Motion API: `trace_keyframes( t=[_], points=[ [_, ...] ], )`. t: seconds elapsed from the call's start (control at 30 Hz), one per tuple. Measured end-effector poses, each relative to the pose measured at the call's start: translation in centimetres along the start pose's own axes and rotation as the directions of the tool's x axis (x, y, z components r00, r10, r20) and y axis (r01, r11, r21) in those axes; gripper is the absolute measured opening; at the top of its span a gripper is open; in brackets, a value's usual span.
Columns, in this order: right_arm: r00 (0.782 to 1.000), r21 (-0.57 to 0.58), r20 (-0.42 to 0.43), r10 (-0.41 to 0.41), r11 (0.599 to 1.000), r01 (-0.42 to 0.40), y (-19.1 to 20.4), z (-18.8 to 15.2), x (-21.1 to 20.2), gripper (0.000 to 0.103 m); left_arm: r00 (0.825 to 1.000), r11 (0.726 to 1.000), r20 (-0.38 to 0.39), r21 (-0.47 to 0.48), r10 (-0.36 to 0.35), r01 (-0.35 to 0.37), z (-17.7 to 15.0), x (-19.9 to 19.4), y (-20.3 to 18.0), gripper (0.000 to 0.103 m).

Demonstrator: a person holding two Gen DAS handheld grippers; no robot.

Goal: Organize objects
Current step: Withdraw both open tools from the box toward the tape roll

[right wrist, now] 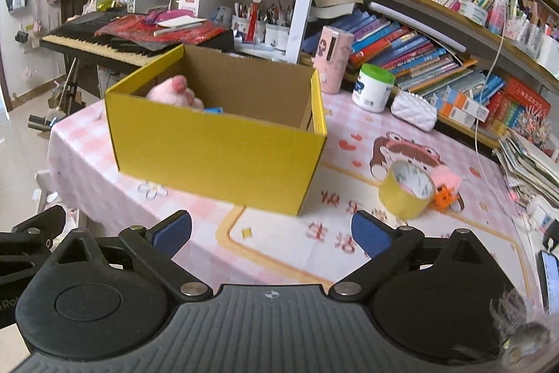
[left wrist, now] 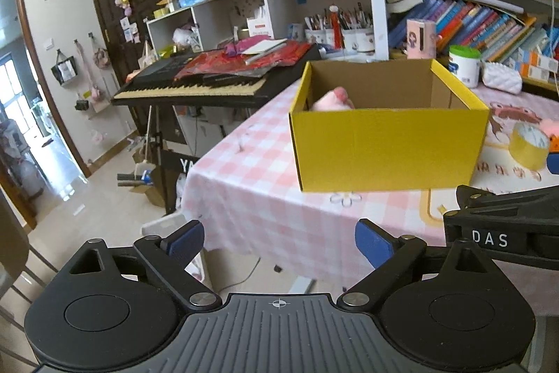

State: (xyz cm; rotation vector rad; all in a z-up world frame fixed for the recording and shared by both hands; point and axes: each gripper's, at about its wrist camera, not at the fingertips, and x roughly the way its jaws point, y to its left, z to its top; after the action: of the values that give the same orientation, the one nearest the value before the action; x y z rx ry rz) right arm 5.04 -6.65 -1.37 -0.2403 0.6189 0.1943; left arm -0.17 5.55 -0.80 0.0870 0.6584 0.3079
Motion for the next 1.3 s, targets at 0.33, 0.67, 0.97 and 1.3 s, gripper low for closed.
trace_keyframes(
  t=[0.33, 0.67, 0.97, 1.3],
  points=[
    [0.998, 0.035, -0.05, -0.041, 0.998, 0.042, -0.4, -3.6, -2.1, 0.1, 0.999, 0.998, -0.024, 0.053, -0.043, 0.044, -2.4, -1.6, -0.7, 0.096],
    [0.988, 0.112, -0.099, -0.115, 0.986, 0.126, -3.1, -6.3, -3.5, 0.101, 0.99, 0.981, -0.037, 0.133, -0.135, 0.139, -3.3, -2.5, -3.5, 0.096],
    [0.968, 0.19, -0.136, -0.21, 0.954, 0.233, -6.9, -7.9, -4.6, 0.101, 0.972, 0.949, -0.03, 0.213, -0.234, 0.235, -2.9, -3.0, -7.3, 0.096],
    [0.944, 0.236, -0.149, -0.294, 0.917, 0.323, -11.4, -8.2, -5.1, 0.101, 0.948, 0.916, -0.008, 0.255, -0.318, 0.309, -1.3, -3.1, -11.5, 0.096]
  ],
)
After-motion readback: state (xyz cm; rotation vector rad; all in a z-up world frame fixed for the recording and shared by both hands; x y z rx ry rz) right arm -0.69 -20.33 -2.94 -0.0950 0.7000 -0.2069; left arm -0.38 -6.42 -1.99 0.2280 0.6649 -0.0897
